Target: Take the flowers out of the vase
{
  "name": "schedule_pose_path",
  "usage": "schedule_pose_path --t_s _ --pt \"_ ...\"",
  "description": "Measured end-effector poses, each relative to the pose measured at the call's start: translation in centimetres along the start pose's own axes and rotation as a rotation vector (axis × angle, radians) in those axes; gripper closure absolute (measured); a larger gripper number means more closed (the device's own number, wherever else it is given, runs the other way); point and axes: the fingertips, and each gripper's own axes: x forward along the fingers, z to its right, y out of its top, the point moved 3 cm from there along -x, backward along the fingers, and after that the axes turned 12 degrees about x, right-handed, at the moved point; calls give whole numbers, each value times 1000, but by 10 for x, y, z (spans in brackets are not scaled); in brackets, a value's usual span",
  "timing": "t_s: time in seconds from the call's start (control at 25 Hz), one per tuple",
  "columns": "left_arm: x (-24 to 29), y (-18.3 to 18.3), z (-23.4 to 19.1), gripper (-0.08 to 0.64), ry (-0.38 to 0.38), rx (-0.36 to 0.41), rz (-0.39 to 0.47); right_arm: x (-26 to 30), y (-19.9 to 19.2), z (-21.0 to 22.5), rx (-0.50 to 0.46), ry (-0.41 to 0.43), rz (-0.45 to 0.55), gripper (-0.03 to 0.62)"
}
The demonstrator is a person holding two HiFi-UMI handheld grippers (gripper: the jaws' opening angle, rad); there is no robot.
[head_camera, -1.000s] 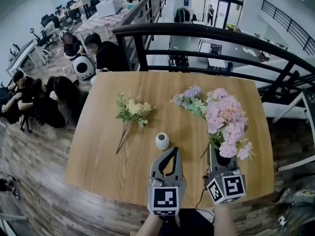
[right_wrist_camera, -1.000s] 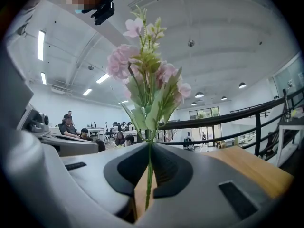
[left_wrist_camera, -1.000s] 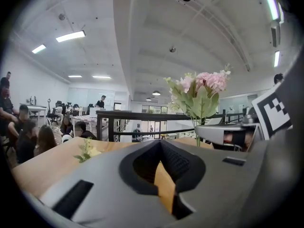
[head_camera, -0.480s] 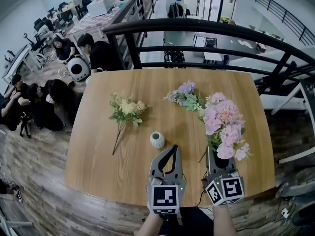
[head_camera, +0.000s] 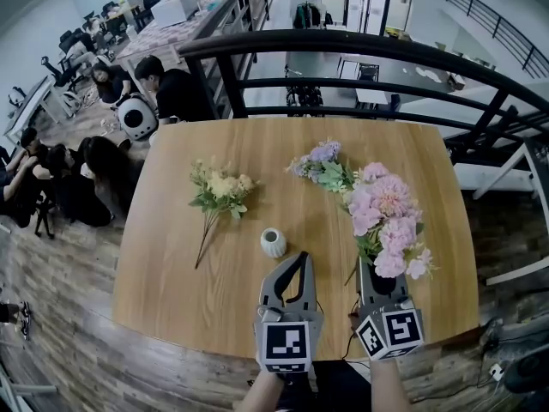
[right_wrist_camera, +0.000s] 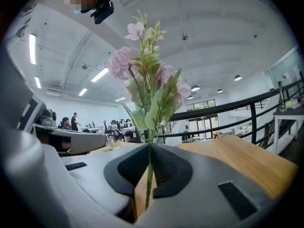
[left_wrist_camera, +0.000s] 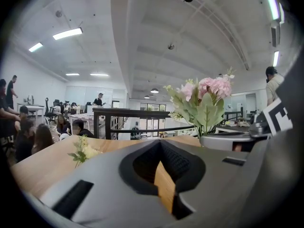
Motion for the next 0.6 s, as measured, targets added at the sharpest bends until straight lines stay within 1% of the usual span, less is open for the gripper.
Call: schedule_pose_path --t_s 0.16,0.6 --pt "0 3 -3 526 7 11 17 1 1 -2 5 3 -3 565" --pt "-2 2 -2 526 10 11 16 0 -2 -3 15 11 -1 565"
